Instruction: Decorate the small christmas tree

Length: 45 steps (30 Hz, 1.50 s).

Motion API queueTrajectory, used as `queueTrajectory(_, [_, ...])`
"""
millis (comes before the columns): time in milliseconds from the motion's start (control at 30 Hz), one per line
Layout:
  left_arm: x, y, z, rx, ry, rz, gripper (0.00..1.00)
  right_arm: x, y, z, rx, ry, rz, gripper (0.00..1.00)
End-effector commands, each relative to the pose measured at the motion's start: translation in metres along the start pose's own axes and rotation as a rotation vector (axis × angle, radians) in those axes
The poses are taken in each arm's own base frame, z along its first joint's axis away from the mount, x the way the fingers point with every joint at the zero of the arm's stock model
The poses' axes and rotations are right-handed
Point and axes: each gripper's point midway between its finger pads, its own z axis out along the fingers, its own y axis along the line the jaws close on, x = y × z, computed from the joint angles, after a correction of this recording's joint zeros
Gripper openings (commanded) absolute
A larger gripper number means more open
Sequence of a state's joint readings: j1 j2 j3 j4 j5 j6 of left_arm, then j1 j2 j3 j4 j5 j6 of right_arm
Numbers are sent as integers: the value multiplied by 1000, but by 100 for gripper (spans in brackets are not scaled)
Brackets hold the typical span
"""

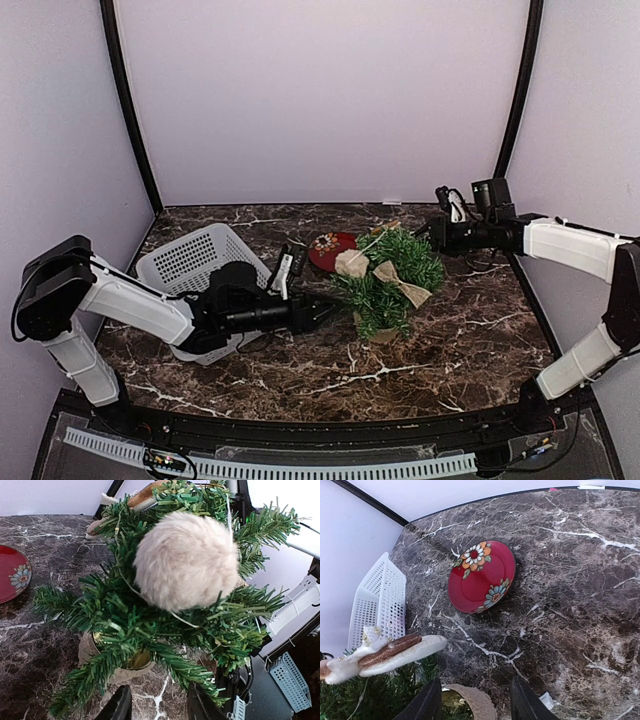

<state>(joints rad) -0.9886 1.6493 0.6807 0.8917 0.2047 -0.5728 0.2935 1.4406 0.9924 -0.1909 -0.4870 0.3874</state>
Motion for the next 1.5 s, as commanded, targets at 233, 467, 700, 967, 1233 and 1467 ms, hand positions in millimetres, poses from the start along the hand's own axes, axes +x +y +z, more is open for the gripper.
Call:
queueTrajectory(233, [-43,2,28,-22,-78,30,39,39,16,1,-95,73,-14,45])
queueTrajectory(467, [-52,23,34,-77,-69,13,38,53,21,-14,-103,77,-15,45])
queueTrajectory(700, [-49,31,43,-55,-50,-14,37,67,38,-23,-155,92,-7,45])
queueTrajectory(967, [-51,33,59,-37,-19,13,37,86,50,-28,-172,114,4,44])
queueTrajectory(1233, [-58,40,72,-23,-9,23,37,95,66,-33,-206,111,24,44])
queueTrajectory(1467, [-59,47,81,-10,12,35,37,105,77,-32,-231,110,43,44])
